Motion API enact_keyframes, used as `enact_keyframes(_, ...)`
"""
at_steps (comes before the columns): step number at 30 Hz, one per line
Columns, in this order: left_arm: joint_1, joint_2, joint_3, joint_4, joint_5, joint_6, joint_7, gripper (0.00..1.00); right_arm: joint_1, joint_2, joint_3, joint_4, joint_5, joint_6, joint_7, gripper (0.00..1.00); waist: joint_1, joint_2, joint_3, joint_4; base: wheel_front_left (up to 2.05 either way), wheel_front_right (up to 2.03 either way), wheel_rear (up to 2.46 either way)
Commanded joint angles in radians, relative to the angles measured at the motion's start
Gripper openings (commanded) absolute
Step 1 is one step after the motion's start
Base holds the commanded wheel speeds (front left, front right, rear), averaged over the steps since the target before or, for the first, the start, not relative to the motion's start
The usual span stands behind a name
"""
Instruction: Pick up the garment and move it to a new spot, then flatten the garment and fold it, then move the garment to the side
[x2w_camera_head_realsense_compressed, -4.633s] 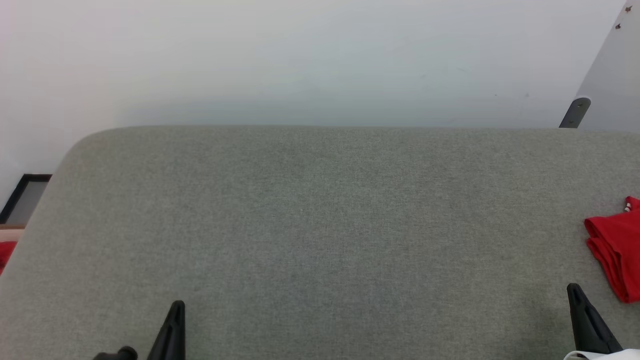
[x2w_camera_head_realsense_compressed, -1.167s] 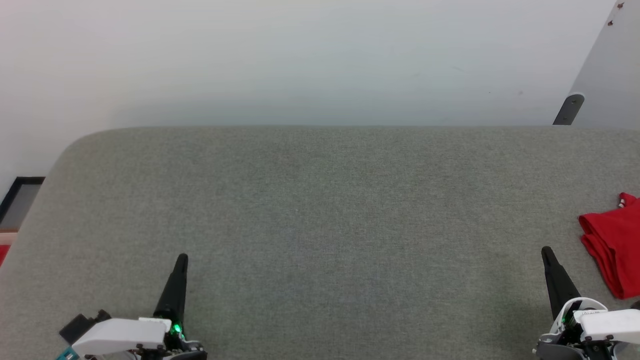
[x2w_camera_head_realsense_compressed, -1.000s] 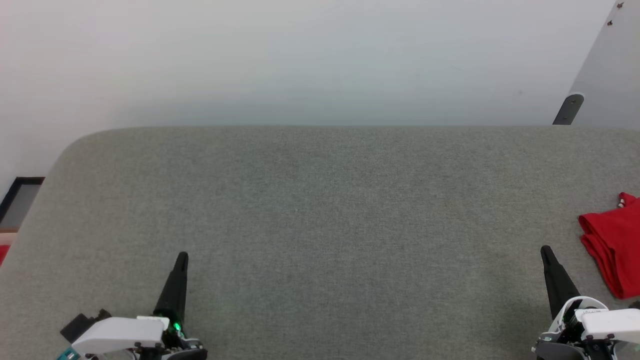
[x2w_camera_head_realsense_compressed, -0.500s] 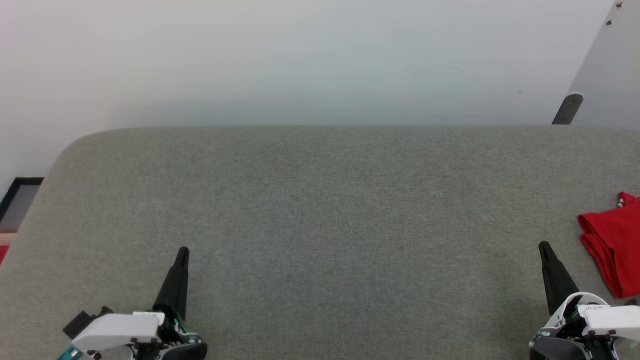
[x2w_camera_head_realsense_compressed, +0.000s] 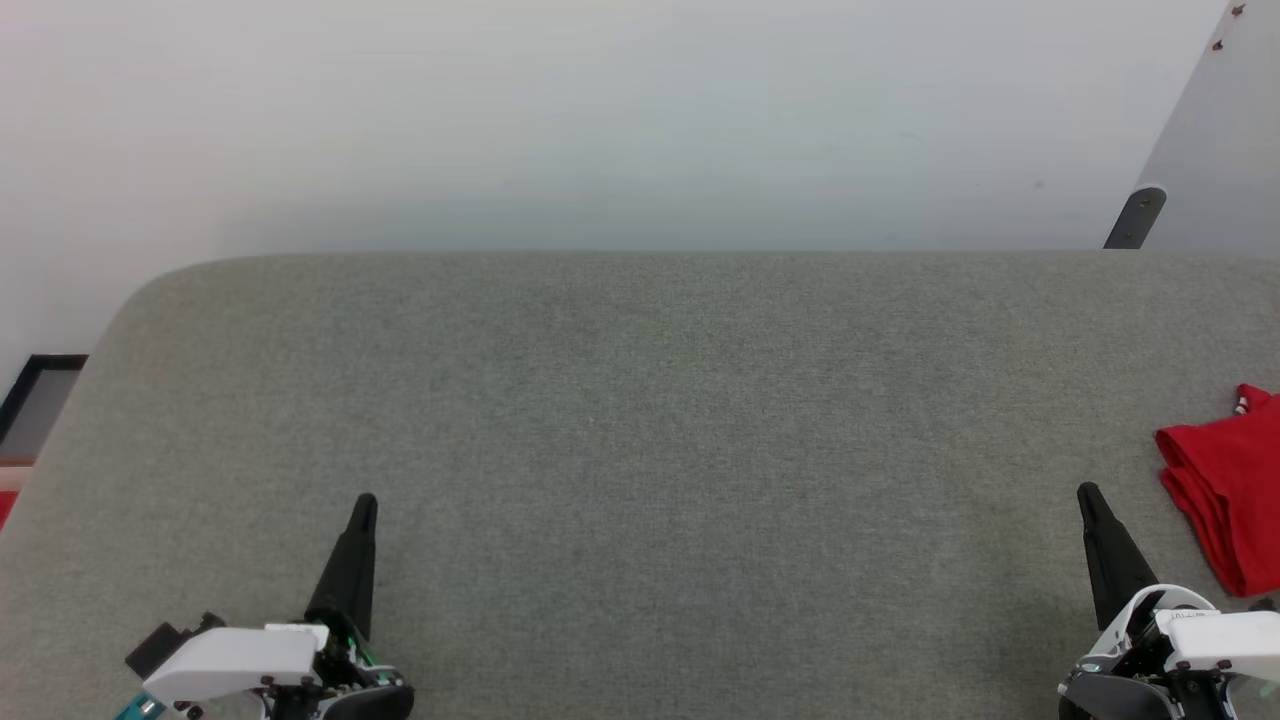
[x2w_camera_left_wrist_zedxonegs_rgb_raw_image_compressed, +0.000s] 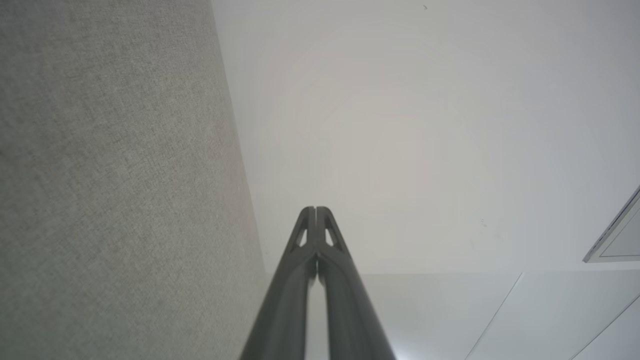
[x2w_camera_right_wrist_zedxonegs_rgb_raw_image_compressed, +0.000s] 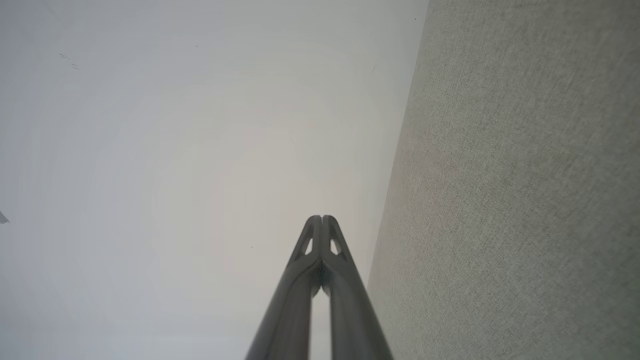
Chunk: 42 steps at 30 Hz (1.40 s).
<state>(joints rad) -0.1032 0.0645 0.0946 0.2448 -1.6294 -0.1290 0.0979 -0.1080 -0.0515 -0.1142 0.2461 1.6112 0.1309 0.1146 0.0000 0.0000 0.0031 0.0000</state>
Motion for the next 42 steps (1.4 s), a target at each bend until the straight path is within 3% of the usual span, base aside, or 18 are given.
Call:
enact_keyframes(1,-0.009,-0.002,0.002,0.002,0.002,-0.003,0.005,0.00,-0.003,0.004,-0.001,0.000,0.003,0.000,0.001,0.00,0.0000,0.0000,0.000,0.000,0.00,0.00,0.00)
enact_keyframes(42,-0.011,-0.008,0.011,0.002,0.010,-0.003,0.011,0.00,-0.003,0.004,0.000,0.000,0.003,0.000,0.000,0.00,0.0000,0.0000,0.000,0.000,0.00,0.00,0.00)
